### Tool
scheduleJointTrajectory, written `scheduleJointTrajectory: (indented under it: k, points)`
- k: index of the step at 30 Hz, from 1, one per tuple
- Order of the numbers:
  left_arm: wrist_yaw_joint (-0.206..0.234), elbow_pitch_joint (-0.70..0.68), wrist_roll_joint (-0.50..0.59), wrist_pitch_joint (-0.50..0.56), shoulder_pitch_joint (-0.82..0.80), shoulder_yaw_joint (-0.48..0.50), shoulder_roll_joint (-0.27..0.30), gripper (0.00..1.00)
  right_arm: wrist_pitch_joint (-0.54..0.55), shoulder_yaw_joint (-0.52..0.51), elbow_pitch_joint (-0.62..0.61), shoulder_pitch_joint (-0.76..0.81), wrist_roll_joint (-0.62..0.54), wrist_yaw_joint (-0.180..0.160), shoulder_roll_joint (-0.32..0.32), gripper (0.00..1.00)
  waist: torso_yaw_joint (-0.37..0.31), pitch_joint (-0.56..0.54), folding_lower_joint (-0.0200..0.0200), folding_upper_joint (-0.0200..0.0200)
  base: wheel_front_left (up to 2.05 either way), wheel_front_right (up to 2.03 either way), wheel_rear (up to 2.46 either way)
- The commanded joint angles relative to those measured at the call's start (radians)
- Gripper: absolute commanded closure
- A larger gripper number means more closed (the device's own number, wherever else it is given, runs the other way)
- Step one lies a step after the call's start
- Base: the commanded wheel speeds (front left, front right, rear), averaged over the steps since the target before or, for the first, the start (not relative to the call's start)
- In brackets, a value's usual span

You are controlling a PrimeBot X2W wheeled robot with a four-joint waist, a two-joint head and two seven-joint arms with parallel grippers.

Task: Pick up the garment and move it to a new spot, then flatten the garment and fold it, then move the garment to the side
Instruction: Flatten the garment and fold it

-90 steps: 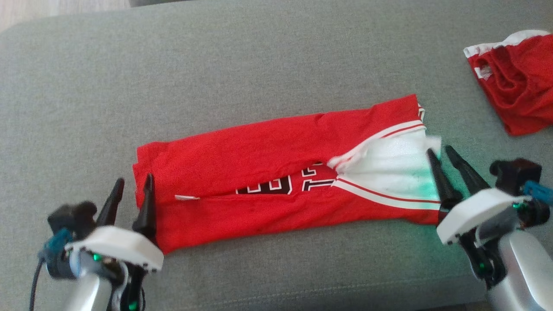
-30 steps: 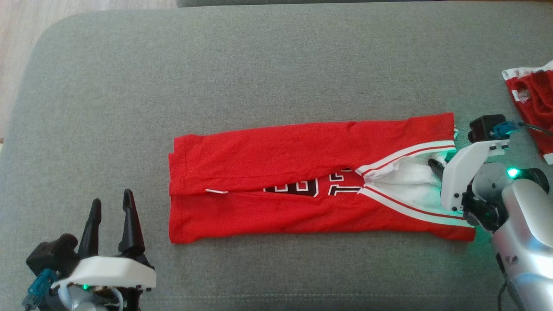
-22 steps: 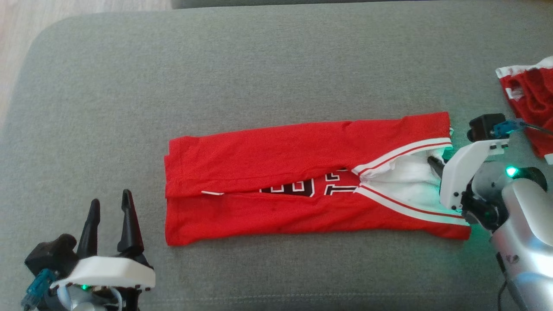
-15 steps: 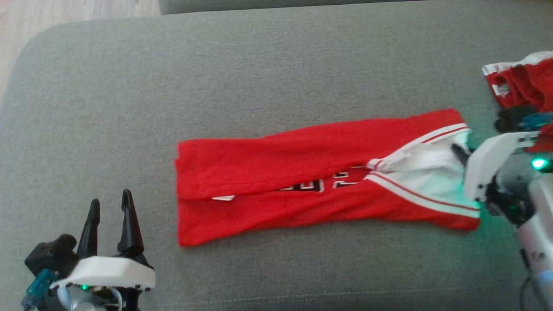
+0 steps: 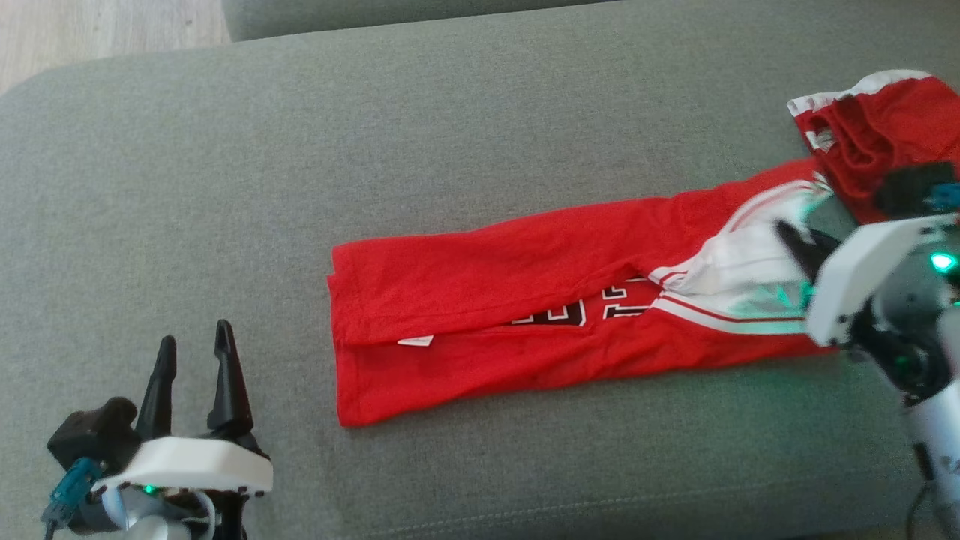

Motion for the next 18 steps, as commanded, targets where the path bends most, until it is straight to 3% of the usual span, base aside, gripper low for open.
scheduleJointTrajectory:
  k: [1,11,18]
  points:
    - [0.002,-0.027,0.008,-0.009,-0.040,0.032,0.014,0.00,0.012,0.032,-0.077,0.001,0.019,0.007,0.000,1.00,0.001,-0.002,0.0000,-0.0001,0.00,0.00,0.00]
    - [0.000,-0.018,0.006,-0.008,-0.045,0.022,0.014,0.00,0.063,0.191,-0.249,0.008,0.084,0.007,0.034,1.00,0.033,-0.020,0.0000,-0.0001,0.00,0.00,0.00]
    - [-0.008,-0.006,0.004,-0.009,-0.049,0.009,0.004,0.00,0.066,0.307,-0.269,-0.013,0.142,0.007,0.128,1.00,0.069,-0.033,0.0000,-0.0001,0.00,0.00,0.00]
